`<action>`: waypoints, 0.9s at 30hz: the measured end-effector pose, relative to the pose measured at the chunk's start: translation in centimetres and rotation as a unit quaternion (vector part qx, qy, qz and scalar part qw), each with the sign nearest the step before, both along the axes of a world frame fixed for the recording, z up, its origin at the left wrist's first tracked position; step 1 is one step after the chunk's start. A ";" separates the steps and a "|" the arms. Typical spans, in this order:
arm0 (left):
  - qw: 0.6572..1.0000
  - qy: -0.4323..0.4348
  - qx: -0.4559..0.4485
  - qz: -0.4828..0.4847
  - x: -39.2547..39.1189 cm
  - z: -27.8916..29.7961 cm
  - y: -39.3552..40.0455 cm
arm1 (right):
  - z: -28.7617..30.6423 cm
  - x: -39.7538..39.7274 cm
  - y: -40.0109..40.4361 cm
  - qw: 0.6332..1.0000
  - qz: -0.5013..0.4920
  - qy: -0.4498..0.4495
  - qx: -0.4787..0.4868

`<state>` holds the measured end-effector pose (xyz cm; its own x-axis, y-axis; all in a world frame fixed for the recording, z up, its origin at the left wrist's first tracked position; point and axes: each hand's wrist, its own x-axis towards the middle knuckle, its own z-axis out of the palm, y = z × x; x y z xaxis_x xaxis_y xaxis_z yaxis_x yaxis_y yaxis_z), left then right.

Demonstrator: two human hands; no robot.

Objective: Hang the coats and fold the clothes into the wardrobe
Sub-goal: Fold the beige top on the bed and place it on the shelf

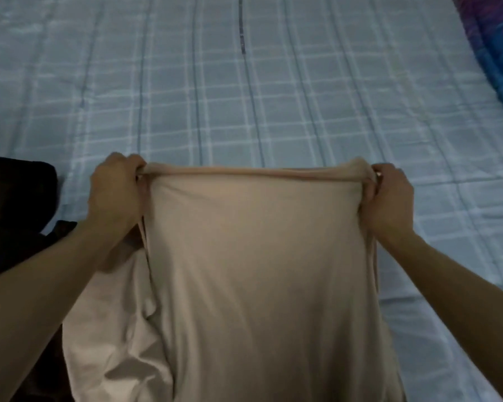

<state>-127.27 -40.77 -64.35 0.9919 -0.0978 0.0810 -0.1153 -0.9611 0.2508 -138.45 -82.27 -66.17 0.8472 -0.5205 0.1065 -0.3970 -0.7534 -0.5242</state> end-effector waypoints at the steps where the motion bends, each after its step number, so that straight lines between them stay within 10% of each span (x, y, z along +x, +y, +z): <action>1: 1.000 0.024 0.008 0.001 0.1 -0.2 -0.4 | -0.3 0.3 0.0 0.999 0.014 0.034 0.006; 12: 0.957 0.114 0.109 -0.242 -15.0 -4.1 -6.8 | -4.1 -11.1 12.0 0.923 0.342 0.130 -0.121; 21: 0.954 0.218 0.162 -0.129 -17.6 -4.3 -5.7 | -4.2 -13.7 9.6 0.929 0.283 0.189 -0.143; 27: 0.925 0.248 0.149 -0.246 -26.0 -1.7 -4.4 | -2.3 -20.5 10.6 0.918 0.323 0.212 -0.094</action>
